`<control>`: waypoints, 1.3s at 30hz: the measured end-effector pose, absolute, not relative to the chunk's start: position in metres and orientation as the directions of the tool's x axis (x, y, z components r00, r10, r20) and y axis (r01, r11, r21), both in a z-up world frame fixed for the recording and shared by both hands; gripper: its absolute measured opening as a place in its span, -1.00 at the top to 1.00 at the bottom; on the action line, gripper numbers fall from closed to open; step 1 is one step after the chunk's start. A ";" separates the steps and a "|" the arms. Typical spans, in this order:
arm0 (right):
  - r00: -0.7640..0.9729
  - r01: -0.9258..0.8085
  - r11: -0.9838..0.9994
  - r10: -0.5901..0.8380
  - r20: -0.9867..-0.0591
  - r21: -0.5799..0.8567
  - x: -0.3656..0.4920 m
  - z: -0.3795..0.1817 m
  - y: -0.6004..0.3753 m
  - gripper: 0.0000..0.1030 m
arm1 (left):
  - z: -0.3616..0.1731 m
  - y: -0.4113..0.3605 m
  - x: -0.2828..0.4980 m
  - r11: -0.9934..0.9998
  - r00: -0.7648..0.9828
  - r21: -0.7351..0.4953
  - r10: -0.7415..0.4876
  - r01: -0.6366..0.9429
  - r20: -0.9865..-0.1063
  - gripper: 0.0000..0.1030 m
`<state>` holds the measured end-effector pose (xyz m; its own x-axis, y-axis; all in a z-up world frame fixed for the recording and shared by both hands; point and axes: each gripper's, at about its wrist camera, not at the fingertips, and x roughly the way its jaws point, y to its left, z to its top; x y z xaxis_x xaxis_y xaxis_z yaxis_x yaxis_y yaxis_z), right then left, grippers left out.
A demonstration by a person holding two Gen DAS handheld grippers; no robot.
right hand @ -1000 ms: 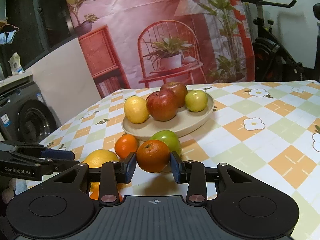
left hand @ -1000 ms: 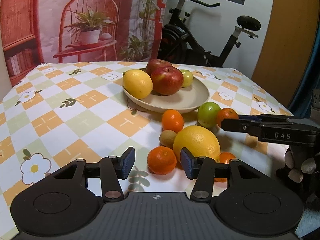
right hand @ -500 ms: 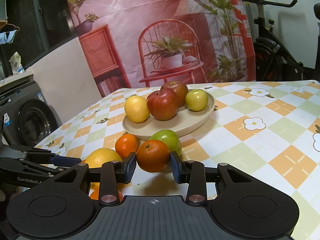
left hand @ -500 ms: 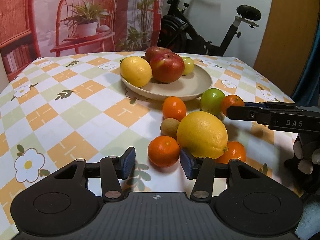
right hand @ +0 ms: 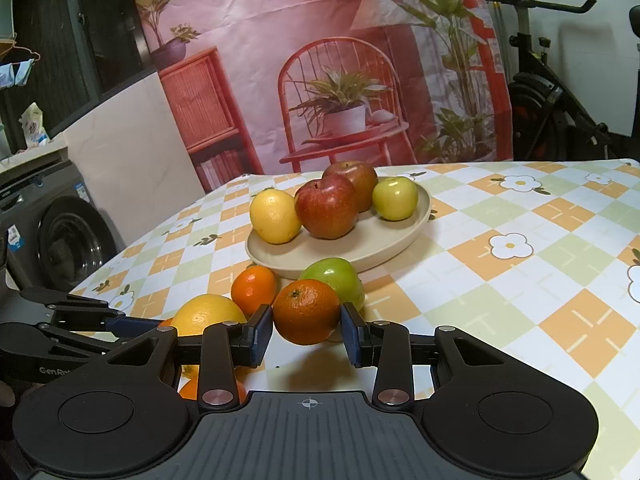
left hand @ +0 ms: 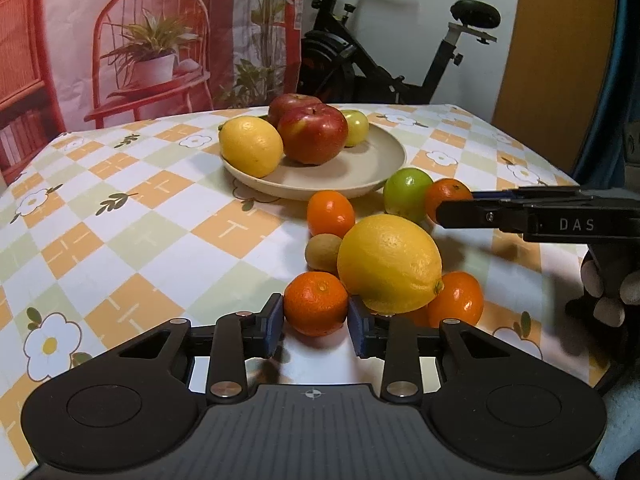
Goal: Organize fruits
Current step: 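Close both grippers on their tangerines and lift them, then carry both tangerines onto the plate and open both grippers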
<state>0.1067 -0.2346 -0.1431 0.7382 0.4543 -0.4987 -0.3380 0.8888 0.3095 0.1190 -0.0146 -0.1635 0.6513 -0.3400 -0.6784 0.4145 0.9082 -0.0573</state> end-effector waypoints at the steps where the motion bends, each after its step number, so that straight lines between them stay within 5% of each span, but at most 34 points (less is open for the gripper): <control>1: 0.738 -0.338 0.889 0.454 -0.499 0.309 0.107 -0.143 -0.235 0.33 | -0.163 -0.013 0.119 0.911 0.656 -0.060 -0.338 0.407 -0.675 0.30; 26: 0.793 -0.347 0.900 0.431 -0.430 0.263 0.146 -0.101 -0.243 0.34 | -0.094 -0.022 0.172 0.914 0.759 -0.042 -0.359 0.403 -0.543 0.30; 39: 0.735 -0.336 0.934 0.342 -0.585 0.124 0.224 -0.134 -0.225 0.34 | -0.144 -0.049 0.230 0.918 0.634 -0.059 -0.316 0.392 -0.705 0.30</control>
